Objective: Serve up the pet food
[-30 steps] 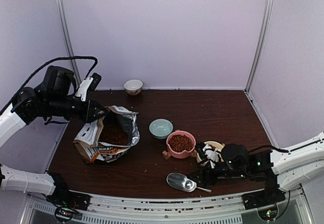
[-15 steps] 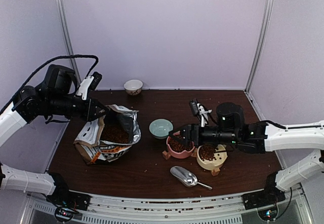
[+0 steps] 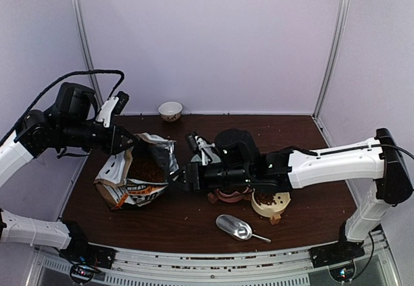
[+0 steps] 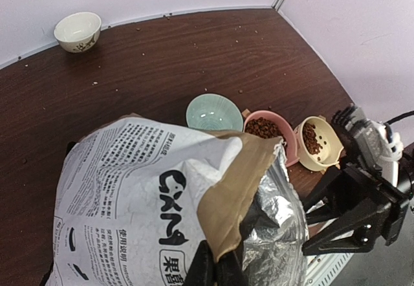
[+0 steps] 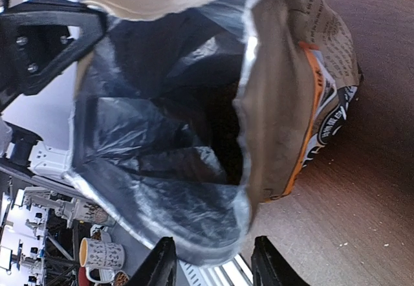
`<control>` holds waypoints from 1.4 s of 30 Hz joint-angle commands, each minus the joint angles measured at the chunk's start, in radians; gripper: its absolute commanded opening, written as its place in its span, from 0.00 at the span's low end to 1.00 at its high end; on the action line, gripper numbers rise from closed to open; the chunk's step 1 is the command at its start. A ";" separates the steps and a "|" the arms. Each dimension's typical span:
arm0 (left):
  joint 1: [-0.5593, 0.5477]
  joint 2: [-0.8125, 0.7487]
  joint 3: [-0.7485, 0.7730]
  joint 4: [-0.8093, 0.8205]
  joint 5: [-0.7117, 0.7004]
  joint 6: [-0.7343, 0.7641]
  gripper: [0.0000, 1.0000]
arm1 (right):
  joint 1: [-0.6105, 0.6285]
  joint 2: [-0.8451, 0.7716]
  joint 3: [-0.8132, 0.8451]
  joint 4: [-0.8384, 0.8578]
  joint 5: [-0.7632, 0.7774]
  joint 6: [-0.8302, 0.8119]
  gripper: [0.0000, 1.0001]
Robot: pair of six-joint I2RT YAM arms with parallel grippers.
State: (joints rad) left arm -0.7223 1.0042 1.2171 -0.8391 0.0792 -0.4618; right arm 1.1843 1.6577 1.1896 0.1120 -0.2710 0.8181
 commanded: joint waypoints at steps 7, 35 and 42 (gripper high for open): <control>0.000 -0.063 -0.006 0.141 0.017 -0.001 0.00 | -0.002 0.072 0.161 -0.144 0.144 -0.028 0.36; -0.424 0.047 0.087 0.513 0.021 -0.087 0.00 | -0.089 0.338 0.893 -0.393 -0.365 -0.252 0.00; -0.430 0.096 0.042 0.553 -0.013 -0.135 0.14 | -0.115 0.287 0.754 -0.346 -0.437 -0.279 0.00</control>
State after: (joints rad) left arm -1.1099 1.0870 1.2373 -0.6674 -0.0231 -0.5735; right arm 1.0534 1.9839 1.9991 -0.4755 -0.6365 0.5552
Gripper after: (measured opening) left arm 0.089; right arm 0.004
